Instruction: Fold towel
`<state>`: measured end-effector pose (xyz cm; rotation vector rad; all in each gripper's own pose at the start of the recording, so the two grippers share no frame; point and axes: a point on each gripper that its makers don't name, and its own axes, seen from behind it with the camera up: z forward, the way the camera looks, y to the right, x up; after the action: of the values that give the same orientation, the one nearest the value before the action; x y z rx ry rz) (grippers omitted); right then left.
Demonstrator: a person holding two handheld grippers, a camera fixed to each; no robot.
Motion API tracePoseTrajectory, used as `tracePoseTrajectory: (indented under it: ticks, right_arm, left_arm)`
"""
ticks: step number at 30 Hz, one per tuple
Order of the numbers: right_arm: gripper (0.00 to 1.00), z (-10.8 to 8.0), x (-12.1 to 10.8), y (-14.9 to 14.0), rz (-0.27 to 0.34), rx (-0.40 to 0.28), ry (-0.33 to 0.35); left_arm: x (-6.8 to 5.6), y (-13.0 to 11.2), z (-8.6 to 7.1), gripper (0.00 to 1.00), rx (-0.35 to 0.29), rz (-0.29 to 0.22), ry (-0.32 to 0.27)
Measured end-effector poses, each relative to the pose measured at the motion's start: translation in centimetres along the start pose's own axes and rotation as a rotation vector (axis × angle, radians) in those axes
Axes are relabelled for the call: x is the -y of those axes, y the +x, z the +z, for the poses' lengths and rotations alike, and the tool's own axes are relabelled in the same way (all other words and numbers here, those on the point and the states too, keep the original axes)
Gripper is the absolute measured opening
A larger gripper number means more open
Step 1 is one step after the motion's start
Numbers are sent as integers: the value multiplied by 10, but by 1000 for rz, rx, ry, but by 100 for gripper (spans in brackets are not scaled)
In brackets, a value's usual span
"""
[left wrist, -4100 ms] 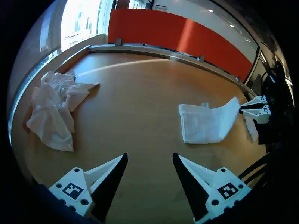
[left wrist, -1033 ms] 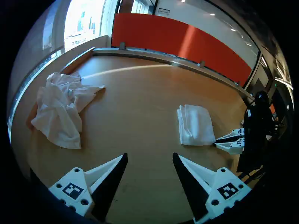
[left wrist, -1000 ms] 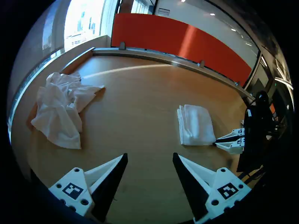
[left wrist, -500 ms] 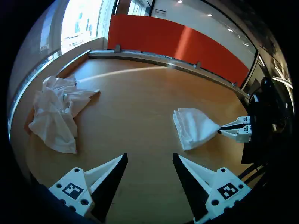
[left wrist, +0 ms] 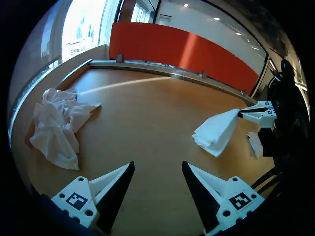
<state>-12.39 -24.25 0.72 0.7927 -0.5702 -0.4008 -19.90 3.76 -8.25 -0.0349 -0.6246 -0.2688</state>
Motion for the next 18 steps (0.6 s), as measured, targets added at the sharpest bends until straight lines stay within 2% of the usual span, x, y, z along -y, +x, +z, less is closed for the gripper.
tracePoseTrajectory:
  ticks: [9, 18]
  right_arm:
    - [5, -25, -21, 5, -4, -11, -36]
    - [4, -45, -46, -3, 38, -27, -78]
  left_arm:
    - [-11, 8, -2, 89, -17, 11, -16]
    - [-23, 10, 1, 89, -17, 32, -32]
